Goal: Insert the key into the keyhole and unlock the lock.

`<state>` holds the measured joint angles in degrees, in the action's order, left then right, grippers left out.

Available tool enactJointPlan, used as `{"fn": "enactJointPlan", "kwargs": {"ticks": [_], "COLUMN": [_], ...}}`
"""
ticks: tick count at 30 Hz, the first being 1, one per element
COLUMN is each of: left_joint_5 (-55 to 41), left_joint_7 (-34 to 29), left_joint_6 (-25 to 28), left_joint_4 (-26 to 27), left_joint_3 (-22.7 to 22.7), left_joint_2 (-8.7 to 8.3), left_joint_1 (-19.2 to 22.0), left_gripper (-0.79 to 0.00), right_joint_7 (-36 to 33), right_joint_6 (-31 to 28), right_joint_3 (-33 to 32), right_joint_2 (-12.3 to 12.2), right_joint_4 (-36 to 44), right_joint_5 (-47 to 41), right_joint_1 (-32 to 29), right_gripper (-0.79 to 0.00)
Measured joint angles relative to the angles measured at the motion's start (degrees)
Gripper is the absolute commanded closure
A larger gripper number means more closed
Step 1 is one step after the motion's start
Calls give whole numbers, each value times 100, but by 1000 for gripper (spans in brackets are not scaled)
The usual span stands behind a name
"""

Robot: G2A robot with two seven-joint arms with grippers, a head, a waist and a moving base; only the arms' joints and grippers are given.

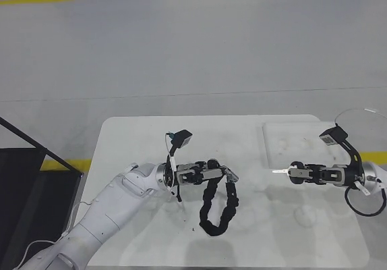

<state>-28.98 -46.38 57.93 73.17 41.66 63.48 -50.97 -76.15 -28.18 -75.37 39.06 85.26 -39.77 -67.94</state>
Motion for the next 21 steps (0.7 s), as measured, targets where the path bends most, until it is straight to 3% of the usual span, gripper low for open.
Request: {"fn": "enactJointPlan", "kwargs": {"ticks": [6, 11, 21], "left_joint_5": [0, 0, -386], "left_joint_7": [0, 0, 186], "left_joint_6": [0, 0, -156], "left_joint_4": [0, 0, 117], "left_joint_3": [0, 0, 49], "left_joint_2": [0, 0, 7], "left_joint_1": [0, 0, -170], "left_gripper": [0, 0, 0], "right_joint_7": [19, 523, 293], "right_joint_6": [12, 150, 79], "right_joint_3": [8, 111, 299], "right_joint_2": [2, 44, 130], "right_joint_4": [21, 353, 624], "right_joint_5": [18, 514, 247], "right_joint_1": [-5, -88, -137], "right_gripper": [0, 0, 0]}}
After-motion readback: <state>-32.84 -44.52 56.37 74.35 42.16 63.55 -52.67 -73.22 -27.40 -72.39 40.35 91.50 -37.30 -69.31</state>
